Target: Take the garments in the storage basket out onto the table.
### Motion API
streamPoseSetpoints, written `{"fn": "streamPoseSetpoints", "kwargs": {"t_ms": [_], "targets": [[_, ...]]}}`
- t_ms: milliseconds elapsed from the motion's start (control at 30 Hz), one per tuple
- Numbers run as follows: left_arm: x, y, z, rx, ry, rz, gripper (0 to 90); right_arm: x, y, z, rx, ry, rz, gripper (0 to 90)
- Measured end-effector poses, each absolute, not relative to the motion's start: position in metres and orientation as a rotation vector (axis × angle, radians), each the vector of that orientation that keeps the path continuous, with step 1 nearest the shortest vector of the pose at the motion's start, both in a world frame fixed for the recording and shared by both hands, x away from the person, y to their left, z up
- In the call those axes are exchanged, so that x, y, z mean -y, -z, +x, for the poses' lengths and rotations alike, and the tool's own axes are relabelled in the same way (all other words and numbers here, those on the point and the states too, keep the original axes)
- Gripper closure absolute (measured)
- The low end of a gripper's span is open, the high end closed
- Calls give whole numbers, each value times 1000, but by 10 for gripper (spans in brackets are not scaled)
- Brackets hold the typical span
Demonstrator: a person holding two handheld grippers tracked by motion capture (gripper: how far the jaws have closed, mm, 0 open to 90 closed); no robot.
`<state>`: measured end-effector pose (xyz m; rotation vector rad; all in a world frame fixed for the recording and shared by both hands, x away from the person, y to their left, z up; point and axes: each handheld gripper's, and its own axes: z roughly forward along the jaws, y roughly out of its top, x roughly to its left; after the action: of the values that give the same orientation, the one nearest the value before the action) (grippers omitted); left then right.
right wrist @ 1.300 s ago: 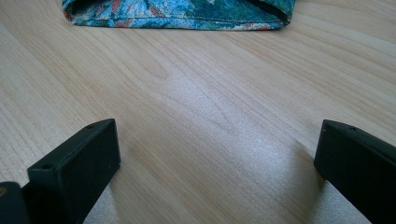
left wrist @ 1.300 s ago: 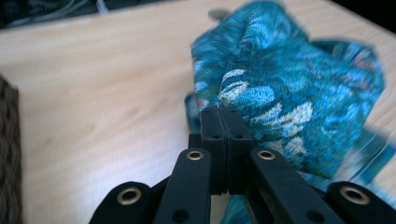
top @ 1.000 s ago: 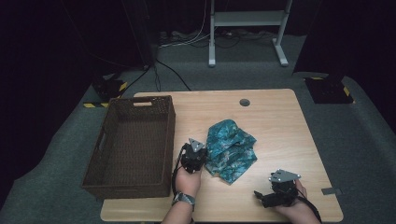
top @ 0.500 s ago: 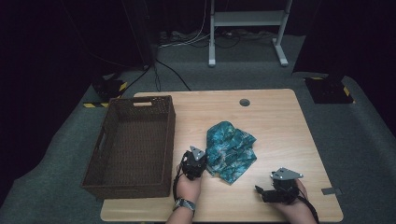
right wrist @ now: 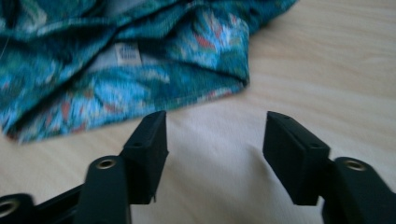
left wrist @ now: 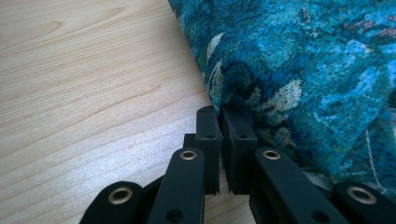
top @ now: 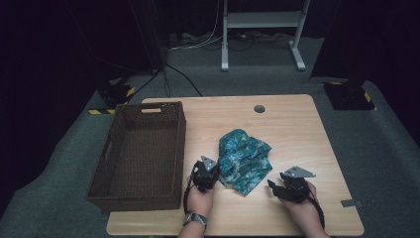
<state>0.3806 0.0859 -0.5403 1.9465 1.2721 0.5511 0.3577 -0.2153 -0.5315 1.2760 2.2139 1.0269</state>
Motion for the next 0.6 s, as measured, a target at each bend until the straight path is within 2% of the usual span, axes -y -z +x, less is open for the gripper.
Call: {"fn": "streamPoseSetpoints", "kwargs": {"t_ms": [100,467,500,600], "targets": [[-86,540,381,-1273,-545,1943,857,206,532,364,-2208,-1054,1308,469],[-87,540,381,-1271,-535,1942,871,169,537,360,-2230,-1067,1304,459],[-87,540,381,-1271,-533,1941,871,166,538,360,-2229,-1050,1285,483],[-87,541,382,-1271,-525,1936,874,162,537,359,-2244,-1038,1249,665]]}}
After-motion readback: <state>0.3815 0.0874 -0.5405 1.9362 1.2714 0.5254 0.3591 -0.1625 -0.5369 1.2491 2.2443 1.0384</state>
